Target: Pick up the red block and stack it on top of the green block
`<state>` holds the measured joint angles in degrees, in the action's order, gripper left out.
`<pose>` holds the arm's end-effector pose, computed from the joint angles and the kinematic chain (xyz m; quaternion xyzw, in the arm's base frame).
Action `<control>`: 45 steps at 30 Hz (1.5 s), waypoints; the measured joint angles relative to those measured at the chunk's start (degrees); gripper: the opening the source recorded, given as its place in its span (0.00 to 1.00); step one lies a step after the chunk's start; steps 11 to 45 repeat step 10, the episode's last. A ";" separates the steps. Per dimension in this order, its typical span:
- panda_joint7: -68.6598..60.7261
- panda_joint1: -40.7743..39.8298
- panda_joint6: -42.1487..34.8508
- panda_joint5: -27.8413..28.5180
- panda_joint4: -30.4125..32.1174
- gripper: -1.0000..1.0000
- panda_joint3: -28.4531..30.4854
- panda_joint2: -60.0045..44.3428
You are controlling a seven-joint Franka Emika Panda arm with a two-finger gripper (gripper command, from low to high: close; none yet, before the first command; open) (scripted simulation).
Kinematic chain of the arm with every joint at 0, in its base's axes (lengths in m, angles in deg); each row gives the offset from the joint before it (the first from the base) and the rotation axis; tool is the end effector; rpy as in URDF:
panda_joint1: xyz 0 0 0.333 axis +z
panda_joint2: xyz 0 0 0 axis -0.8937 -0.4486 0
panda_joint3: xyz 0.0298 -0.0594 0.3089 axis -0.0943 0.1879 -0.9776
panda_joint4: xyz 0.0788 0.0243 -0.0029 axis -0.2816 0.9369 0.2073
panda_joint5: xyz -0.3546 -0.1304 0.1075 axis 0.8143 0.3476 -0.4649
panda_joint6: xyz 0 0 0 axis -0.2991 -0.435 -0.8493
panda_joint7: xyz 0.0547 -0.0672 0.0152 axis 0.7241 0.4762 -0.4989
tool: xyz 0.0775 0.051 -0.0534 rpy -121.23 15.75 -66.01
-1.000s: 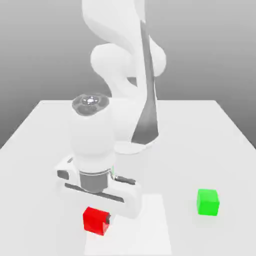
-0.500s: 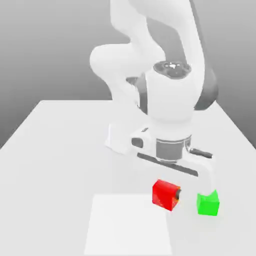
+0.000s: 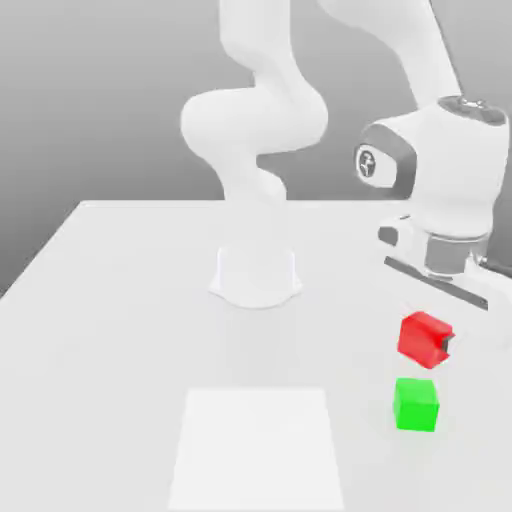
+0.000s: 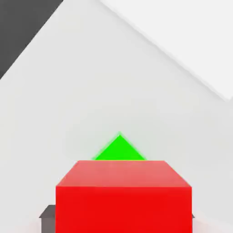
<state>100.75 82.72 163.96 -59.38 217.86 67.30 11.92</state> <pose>0.3485 0.2215 0.2316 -0.6592 0.7520 -0.0024 0.0029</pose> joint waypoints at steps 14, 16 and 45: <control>4.14 1.03 8.32 5.55 -0.21 1.00 1.97 -8.98; 4.14 1.03 8.32 5.55 -0.21 1.00 1.97 -8.98; 4.14 1.03 8.32 5.55 -0.21 1.00 1.97 -8.98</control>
